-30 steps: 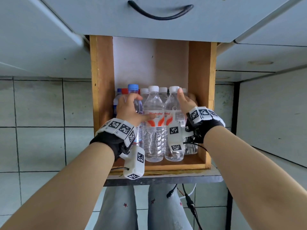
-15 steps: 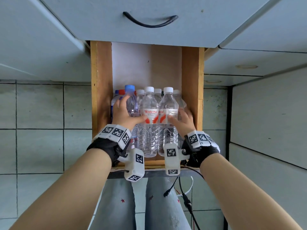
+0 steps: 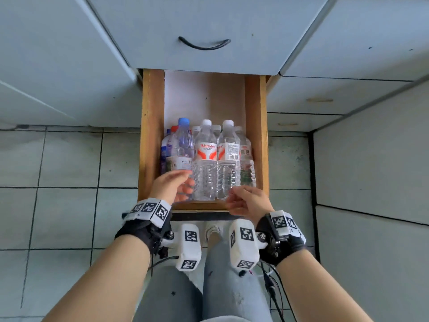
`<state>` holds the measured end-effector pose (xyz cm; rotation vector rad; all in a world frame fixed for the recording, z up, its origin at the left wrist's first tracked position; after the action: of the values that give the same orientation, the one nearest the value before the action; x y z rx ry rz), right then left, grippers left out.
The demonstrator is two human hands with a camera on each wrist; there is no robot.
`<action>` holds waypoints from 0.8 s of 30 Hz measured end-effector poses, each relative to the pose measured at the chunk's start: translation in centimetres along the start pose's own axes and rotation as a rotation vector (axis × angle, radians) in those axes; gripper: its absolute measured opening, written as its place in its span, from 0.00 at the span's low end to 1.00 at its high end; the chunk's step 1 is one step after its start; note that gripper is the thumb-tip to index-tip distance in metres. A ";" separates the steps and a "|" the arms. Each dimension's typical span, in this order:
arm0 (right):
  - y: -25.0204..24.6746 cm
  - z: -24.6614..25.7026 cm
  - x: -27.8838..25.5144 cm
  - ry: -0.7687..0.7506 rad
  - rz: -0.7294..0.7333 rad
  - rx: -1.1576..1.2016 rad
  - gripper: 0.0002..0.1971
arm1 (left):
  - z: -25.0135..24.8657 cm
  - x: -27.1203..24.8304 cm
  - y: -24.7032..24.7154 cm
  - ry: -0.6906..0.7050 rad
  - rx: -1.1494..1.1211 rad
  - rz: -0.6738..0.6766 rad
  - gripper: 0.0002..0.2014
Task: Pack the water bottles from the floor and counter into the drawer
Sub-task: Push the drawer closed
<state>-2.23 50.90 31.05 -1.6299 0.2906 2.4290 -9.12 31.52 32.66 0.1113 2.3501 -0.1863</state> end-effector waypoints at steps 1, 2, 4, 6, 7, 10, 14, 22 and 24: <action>0.5 -1.0 -0.6 0.019 0.041 0.006 0.10 | 0.9 -0.9 -0.1 -0.015 0.020 0.037 0.07; 1.0 -2.3 -1.1 0.044 0.081 0.001 0.11 | 1.8 -1.7 -0.4 -0.027 0.050 0.072 0.08; 2.0 -5.1 -2.0 0.116 0.128 -0.005 0.13 | 3.7 -3.2 -1.1 -0.069 0.090 0.120 0.10; 2.5 -7.3 -2.4 0.181 0.096 0.012 0.10 | 5.8 -4.4 -2.0 -0.144 0.114 0.153 0.11; 2.6 -8.0 -2.5 0.193 0.055 0.033 0.08 | 6.7 -4.9 -2.4 -0.192 0.126 0.158 0.11; 2.3 -8.0 -1.9 0.161 -0.064 0.118 0.06 | 8.7 -5.5 -3.4 -0.311 0.120 0.117 0.08; 1.5 -7.4 -0.5 0.197 -0.134 0.134 0.08 | 8.8 -4.6 -3.5 -0.346 0.022 0.036 0.09; 1.6 -7.7 0.6 0.184 -0.201 0.249 0.13 | 8.6 -3.8 -3.5 -0.349 -0.079 -0.034 0.09; 1.5 -7.8 0.6 0.182 -0.189 0.235 0.13 | 8.8 -3.9 -3.4 -0.341 -0.099 -0.053 0.10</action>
<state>4.03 47.33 27.72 -1.6903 0.4126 2.0299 -0.74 26.58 29.57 -0.0296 2.0190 -0.1051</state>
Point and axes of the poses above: each hand's wrist, its own x-axis towards the middle knuckle, its own y-axis out of the palm, z = x × y, the point moved 3 cm from there along x, towards the middle knuckle, and after that the axes turned 8 degrees about y, right-handed, at the moved point
